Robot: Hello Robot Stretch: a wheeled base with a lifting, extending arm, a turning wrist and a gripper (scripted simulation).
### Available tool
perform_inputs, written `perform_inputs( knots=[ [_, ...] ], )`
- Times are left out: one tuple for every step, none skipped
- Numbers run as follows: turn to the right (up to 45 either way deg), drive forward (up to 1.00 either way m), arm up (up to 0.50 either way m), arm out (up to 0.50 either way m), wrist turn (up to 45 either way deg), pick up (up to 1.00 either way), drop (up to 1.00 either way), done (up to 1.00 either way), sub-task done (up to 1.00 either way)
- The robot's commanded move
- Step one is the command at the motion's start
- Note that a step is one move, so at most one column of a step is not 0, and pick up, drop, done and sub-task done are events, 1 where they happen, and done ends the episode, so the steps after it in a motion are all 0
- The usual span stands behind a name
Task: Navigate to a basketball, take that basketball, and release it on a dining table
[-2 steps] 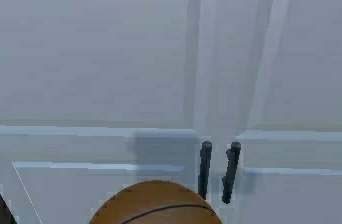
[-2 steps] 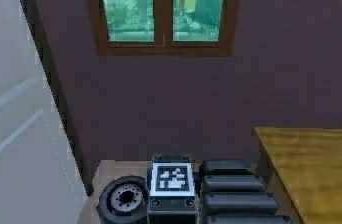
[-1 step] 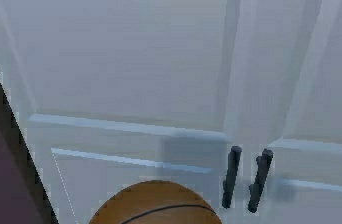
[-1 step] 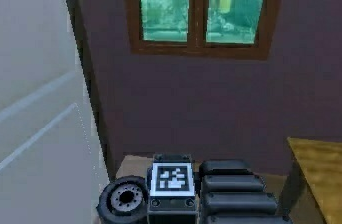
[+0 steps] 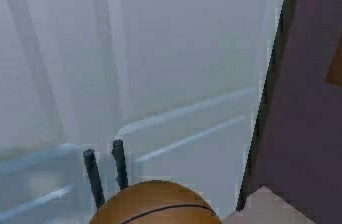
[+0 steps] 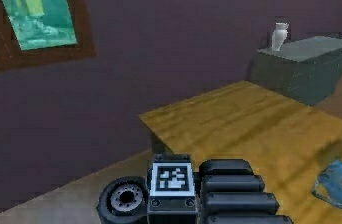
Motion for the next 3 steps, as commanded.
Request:
perform_inputs(
  knots=[
    [45.0,0.0,0.0,0.0,0.0,0.0,0.0,0.0,0.0],
    [12.0,0.0,0.0,0.0,0.0,0.0,0.0,0.0,0.0],
    [0.0,0.0,0.0,0.48,0.0,0.0,0.0,0.0,0.0]
  ],
)
